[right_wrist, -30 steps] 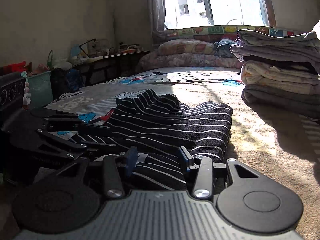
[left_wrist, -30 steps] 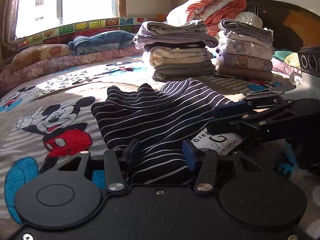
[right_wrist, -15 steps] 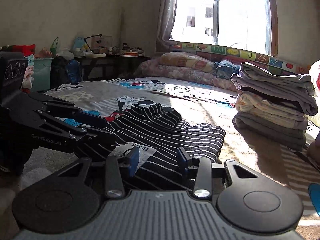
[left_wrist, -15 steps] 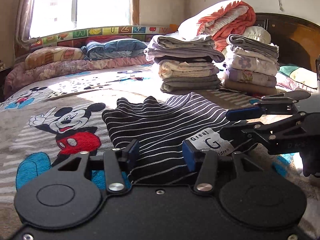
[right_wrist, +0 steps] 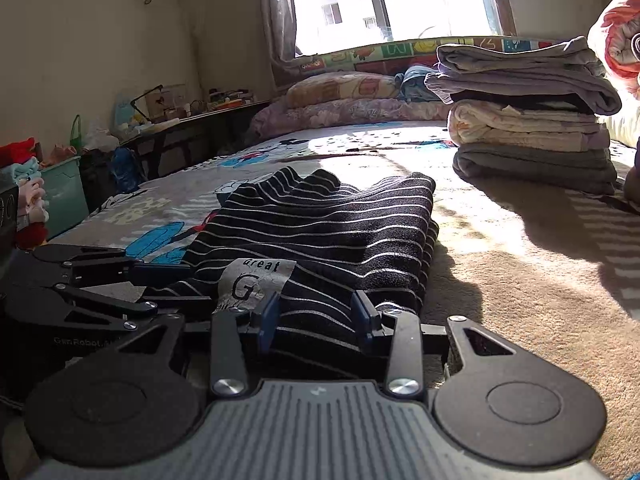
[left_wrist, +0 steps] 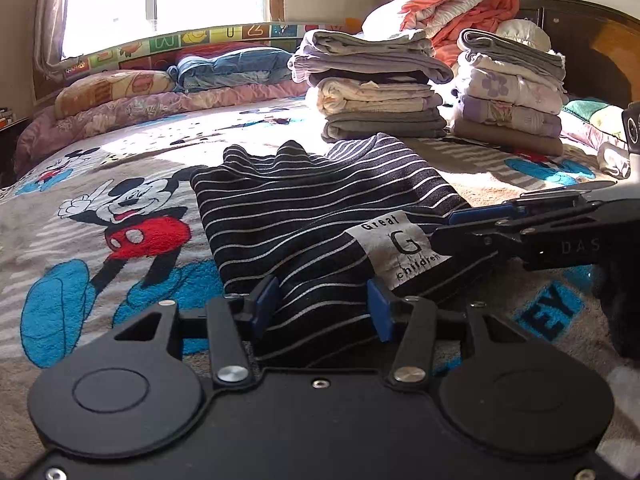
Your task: Fold clothes
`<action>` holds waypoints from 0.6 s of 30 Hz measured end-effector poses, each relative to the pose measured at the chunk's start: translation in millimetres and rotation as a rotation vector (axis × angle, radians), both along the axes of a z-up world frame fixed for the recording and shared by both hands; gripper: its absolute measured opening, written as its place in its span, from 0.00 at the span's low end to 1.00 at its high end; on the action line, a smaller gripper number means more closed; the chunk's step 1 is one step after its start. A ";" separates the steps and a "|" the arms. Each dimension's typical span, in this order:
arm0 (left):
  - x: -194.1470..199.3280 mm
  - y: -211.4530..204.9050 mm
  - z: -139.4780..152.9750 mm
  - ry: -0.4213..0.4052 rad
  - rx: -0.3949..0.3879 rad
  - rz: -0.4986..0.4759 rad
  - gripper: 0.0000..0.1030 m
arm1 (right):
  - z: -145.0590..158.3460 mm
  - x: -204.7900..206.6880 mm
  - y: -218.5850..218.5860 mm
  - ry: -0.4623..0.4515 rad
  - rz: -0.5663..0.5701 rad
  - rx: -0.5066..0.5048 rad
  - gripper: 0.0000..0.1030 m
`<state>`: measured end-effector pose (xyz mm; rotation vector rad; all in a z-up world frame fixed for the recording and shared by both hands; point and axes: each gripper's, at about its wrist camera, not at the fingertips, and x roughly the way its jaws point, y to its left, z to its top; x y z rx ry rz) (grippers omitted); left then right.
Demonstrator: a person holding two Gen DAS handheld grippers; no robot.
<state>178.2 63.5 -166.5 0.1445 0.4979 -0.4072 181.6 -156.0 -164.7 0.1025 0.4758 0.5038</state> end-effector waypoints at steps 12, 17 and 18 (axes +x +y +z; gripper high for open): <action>-21.5 3.2 24.1 -0.007 -0.039 0.061 0.51 | 36.5 -18.4 -2.7 -0.055 0.011 -0.026 0.38; -16.4 5.1 44.5 -0.063 -0.045 0.113 0.51 | 50.5 -3.7 -3.7 -0.110 0.008 -0.080 0.38; -12.4 4.9 48.5 -0.074 -0.042 0.120 0.51 | 51.9 3.1 -3.7 -0.117 0.009 -0.095 0.38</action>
